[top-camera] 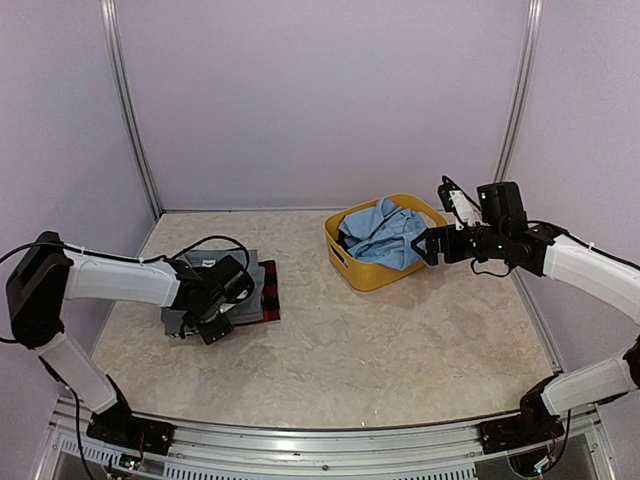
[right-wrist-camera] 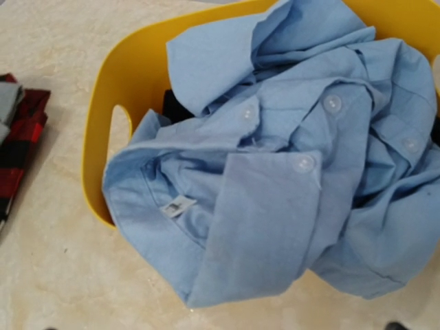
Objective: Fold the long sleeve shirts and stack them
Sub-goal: Move the square-folded shirt to the corner of the board.
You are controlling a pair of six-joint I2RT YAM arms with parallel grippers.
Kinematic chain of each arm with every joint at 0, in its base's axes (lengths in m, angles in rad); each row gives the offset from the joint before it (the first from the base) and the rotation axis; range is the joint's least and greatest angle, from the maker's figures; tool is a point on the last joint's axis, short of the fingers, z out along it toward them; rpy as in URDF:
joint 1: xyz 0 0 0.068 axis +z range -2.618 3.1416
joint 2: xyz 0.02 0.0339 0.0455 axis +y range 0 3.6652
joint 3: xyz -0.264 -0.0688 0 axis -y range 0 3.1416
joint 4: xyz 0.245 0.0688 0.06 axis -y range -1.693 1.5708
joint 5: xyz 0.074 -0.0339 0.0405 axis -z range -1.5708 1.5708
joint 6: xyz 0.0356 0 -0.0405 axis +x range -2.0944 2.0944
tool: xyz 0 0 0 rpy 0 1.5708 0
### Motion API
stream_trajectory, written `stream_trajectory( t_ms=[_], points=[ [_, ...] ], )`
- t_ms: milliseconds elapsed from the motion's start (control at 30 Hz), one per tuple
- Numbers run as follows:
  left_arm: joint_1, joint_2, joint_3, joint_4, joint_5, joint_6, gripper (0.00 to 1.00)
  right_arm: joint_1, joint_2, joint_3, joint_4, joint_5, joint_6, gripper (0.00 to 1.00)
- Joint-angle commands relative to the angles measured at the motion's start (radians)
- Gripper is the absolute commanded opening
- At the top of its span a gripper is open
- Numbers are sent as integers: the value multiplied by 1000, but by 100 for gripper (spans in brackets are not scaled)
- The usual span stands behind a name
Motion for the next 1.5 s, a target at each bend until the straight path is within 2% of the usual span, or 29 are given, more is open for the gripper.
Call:
stream_trajectory(
  t_ms=[0, 167, 300, 467, 667, 767, 867, 1033, 1167, 1333, 1467],
  points=[
    [59, 56, -4, 40, -40, 43, 99, -10, -7, 7, 11, -20, 0, 99],
    [205, 206, 60, 91, -92, 57, 99, -10, -18, 11, 27, -47, -3, 99],
    [313, 283, 110, 142, -136, 130, 99, -10, -17, 7, 38, -73, -3, 99],
    [474, 323, 206, 202, -83, 171, 99, -10, -12, -9, 50, -98, -3, 100],
    [592, 385, 332, 194, -134, 87, 99, -10, -29, -37, 59, -114, 3, 99],
    [552, 326, 342, 132, -76, 53, 99, -10, -45, -63, 60, -101, 5, 100],
    [458, 228, 278, 91, -6, 43, 99, -10, -42, -68, 49, -86, 7, 100],
    [323, 84, 237, 37, 169, -55, 99, -9, 5, -13, 2, -60, -10, 99],
    [258, 28, 255, 142, 313, -70, 99, -10, 63, 58, -53, 50, -11, 99],
    [225, 189, 440, 197, 384, -120, 98, -9, 113, 125, -81, 76, 13, 100],
    [224, 338, 574, 220, 523, -160, 97, -11, 131, 155, -93, 100, 41, 100]
  ],
)
